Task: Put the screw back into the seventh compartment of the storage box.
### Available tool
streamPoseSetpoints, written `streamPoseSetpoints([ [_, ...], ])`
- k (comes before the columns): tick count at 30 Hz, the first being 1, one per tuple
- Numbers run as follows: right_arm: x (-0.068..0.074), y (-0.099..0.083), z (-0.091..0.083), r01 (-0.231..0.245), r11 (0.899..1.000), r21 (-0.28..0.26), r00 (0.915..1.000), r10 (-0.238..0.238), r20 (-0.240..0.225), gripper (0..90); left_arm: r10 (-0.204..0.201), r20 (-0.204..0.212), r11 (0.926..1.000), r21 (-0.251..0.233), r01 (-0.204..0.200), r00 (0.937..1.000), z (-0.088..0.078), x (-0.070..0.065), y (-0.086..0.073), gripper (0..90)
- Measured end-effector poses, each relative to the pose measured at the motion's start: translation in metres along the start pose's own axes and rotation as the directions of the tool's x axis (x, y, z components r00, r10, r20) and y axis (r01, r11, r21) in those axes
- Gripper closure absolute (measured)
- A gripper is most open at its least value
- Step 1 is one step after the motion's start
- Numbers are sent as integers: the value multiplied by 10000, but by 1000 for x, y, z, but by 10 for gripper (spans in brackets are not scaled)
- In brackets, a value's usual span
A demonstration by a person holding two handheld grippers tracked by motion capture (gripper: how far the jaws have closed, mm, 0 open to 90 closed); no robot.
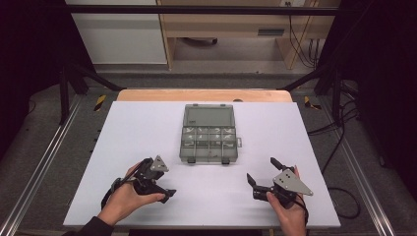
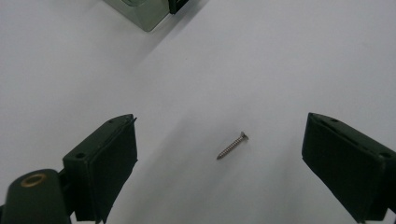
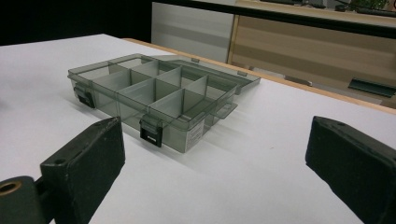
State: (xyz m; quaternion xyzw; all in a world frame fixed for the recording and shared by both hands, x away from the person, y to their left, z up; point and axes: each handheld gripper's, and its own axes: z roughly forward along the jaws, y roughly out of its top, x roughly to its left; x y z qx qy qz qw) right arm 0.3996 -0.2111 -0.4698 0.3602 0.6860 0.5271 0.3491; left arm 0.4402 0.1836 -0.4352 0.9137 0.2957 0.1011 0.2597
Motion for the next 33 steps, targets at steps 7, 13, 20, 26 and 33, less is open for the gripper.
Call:
streamPoseSetpoints([
  [7, 0, 0, 0, -12, 10000, -3, 10000, 12, 6, 47, 2, 82, 10000, 9, -2, 10000, 0, -1, 2, 66],
  [13, 0, 0, 0, 27, 10000, -48, 10000, -27, -8, 47, 143, 133, 9998, 101, -145, 9998, 0, -2, 4, 111],
  [20, 0, 0, 0, 2, 10000, -41, 10000, -2, 5, 47, 525, 274, 9978, 394, -536, 9982, 1, -3, 5, 343],
  [26, 0, 0, -1, -23, 10000, -10, 10000, 23, 5, 47, 532, 458, 9972, 508, -555, 9975, 2, -2, 5, 472],
  [33, 0, 0, 0, -31, 10000, -22, 10000, 31, -1, 47, 728, 547, 9934, 844, -772, 9958, 4, 1, 4, 577],
])
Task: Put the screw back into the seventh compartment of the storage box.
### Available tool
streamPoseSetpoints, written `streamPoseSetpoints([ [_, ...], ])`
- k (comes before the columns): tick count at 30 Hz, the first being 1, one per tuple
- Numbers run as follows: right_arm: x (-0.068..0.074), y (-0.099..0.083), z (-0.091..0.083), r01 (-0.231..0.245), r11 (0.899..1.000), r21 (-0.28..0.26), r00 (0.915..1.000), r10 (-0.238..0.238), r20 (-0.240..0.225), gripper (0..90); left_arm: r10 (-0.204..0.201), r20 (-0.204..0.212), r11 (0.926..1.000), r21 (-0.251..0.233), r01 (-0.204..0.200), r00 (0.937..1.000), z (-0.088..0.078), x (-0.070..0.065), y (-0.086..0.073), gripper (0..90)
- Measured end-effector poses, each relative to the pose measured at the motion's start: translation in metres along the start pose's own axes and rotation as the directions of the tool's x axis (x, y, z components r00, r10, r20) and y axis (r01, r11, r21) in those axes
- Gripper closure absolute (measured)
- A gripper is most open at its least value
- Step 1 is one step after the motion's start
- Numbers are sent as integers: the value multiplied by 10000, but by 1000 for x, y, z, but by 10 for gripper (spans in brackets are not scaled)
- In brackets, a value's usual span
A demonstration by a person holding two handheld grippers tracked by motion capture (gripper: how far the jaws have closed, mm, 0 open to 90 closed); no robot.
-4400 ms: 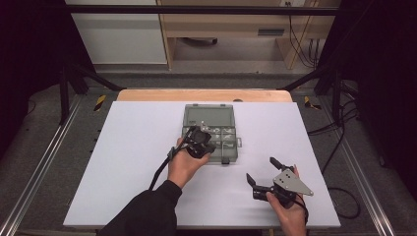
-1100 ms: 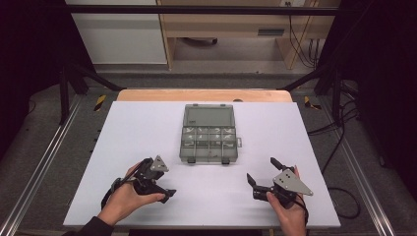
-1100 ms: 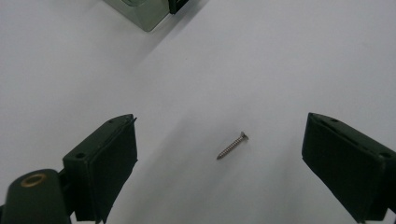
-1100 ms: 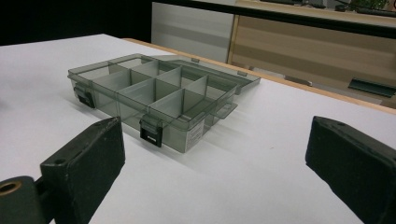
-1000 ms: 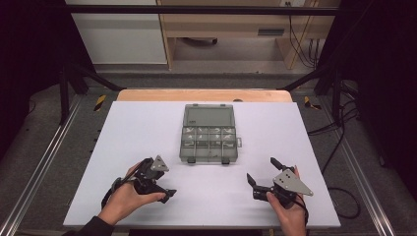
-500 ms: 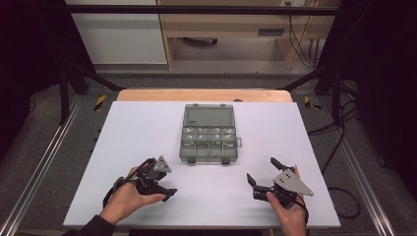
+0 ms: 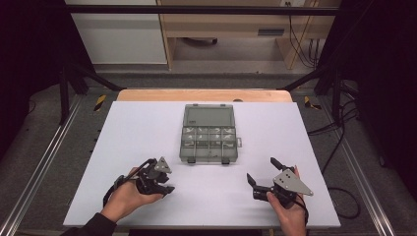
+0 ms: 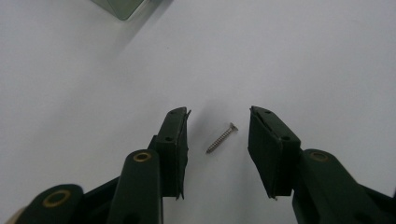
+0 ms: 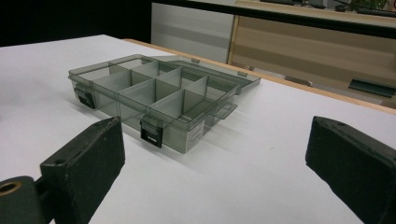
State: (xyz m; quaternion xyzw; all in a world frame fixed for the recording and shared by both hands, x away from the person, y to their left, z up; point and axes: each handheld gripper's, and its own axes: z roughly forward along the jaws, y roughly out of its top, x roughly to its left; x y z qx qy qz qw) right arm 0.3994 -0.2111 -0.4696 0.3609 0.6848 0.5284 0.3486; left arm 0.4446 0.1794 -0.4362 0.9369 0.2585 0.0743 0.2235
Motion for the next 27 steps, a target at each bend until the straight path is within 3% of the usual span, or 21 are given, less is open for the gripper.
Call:
streamPoseSetpoints([
  [8, 0, 0, 0, 37, 10000, 2, 10000, -37, -2, 47, 153, 62, 9996, 224, -155, 9999, 6, -1, 3, 632],
  [27, 0, 0, 0, 50, 10000, 0, 10000, -50, -17, 47, -162, 235, 9983, 570, 149, 9996, 15, 2, 2, 749],
])
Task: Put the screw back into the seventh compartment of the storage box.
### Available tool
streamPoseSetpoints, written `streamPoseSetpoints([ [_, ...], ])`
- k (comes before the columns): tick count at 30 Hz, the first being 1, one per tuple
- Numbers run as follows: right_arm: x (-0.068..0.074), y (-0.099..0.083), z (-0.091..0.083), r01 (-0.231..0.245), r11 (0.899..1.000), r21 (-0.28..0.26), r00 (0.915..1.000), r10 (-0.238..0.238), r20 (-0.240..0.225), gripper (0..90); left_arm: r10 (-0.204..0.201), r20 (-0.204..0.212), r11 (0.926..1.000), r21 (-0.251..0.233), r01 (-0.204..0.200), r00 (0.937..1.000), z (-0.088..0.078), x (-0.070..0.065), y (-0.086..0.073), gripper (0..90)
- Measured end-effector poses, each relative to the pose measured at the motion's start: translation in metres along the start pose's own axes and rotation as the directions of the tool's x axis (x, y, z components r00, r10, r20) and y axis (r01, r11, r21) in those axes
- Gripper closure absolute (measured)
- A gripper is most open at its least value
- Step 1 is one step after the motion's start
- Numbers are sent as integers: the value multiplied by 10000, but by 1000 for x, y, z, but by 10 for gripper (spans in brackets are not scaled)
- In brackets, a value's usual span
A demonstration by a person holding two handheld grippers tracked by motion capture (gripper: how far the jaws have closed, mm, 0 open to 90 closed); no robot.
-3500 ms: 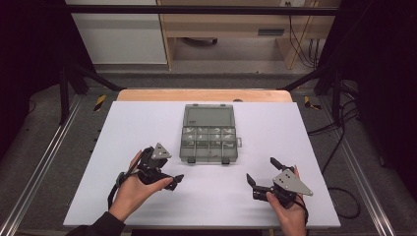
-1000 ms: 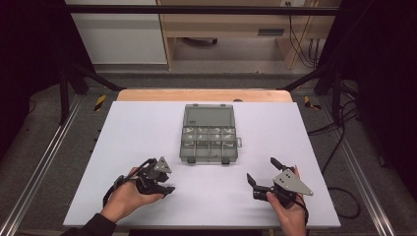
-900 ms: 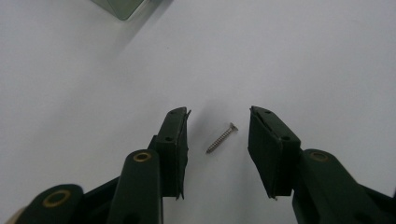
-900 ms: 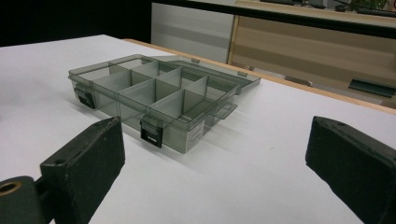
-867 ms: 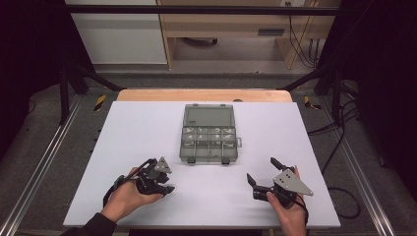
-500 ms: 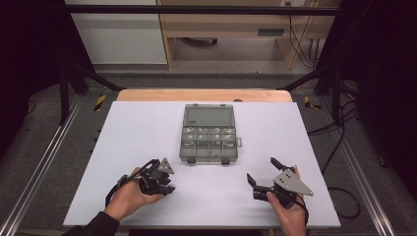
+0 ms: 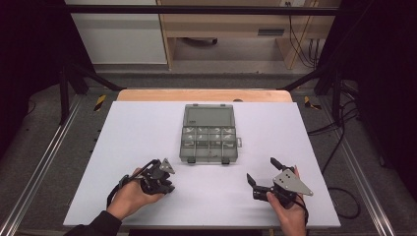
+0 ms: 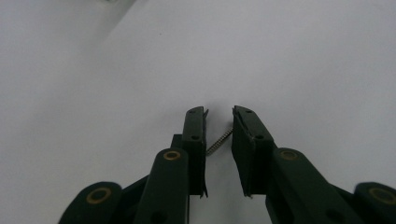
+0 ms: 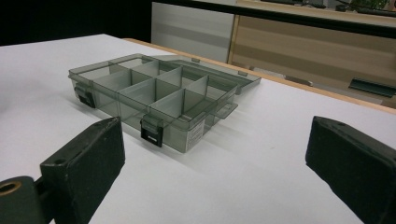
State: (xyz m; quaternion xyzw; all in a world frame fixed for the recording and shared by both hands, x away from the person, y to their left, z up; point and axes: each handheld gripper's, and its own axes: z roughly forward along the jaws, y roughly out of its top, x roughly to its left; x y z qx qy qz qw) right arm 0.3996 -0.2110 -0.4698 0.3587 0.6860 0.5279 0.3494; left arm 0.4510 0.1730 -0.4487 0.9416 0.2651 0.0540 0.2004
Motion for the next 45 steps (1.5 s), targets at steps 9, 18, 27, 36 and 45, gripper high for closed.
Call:
streamPoseSetpoints([
  [9, 0, 0, 0, 10, 10000, 10, 10000, -10, -11, 46, -334, 109, 9994, 63, 333, 9994, 1, 3, -1, 825],
  [18, 1, 0, 1, -1, 10000, 51, 10000, 1, -6, 47, -948, 204, 9953, -202, 952, 9953, 1, 5, -3, 877],
  [27, 1, 0, 1, 3, 10000, 78, 10000, -3, -12, 47, -1073, 172, 9935, -364, 1078, 9941, -4, 6, -3, 878],
  [36, 1, 0, 1, 7, 10000, 68, 10000, -7, -12, 47, -999, 212, 9941, -396, 1007, 9948, -5, 5, 0, 879],
  [45, 1, -1, 1, 4, 10000, 97, 10000, -4, -14, 47, -957, 143, 9931, -669, 965, 9953, -9, 3, 5, 879],
])
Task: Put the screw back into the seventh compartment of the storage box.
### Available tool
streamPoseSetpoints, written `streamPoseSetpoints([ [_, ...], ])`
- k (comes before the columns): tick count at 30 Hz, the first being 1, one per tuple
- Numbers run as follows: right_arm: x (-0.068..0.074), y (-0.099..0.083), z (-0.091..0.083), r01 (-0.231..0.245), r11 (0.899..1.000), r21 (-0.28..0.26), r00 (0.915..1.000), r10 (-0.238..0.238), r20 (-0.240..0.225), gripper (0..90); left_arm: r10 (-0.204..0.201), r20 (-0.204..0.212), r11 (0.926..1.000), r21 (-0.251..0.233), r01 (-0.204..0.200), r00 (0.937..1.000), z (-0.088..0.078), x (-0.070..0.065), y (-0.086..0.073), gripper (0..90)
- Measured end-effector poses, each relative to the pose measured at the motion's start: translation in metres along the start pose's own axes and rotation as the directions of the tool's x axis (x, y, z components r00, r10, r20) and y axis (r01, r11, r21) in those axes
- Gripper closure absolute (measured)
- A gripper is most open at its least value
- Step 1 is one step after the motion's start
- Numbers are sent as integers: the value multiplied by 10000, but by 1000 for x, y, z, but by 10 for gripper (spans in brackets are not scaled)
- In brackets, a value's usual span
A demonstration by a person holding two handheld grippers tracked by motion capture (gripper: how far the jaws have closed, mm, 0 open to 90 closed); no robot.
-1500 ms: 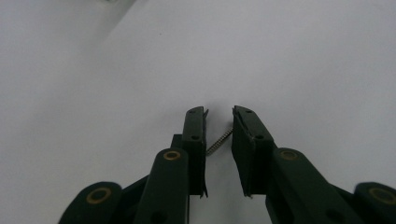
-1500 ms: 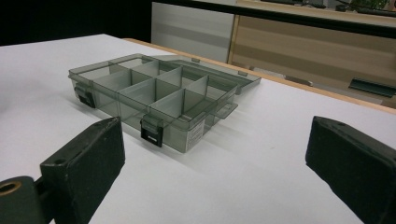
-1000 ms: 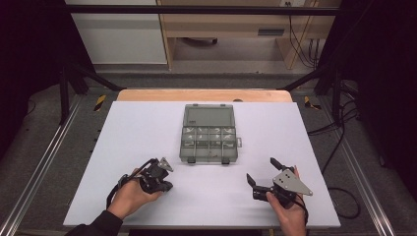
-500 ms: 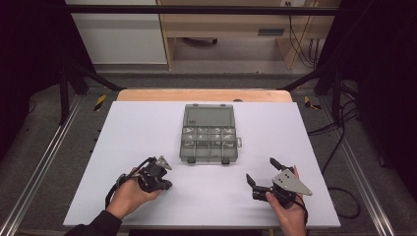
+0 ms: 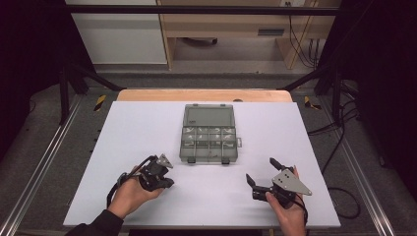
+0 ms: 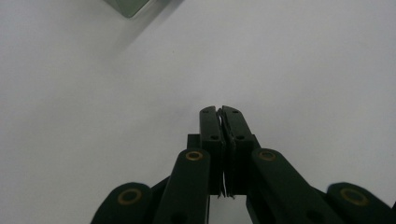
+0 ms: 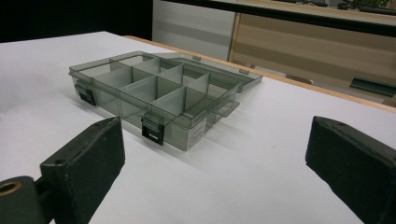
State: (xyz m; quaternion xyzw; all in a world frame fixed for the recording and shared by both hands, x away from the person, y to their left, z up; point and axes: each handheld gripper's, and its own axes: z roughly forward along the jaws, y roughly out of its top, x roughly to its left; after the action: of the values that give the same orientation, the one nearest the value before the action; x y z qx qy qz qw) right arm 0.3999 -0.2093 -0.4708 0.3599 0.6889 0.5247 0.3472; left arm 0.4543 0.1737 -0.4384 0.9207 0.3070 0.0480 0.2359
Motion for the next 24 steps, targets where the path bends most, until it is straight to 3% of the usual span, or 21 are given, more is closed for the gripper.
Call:
streamPoseSetpoints([
  [15, 0, 0, 0, 19, 10000, -4, 10000, -19, -16, 47, 126, -80, 9986, -522, -130, 9999, -7, -9, 29, 879],
  [24, 0, 0, 0, -23, 10000, -9, 10000, 23, -27, 47, -289, -183, 9915, -1272, 263, 9994, -3, -10, 48, 879],
])
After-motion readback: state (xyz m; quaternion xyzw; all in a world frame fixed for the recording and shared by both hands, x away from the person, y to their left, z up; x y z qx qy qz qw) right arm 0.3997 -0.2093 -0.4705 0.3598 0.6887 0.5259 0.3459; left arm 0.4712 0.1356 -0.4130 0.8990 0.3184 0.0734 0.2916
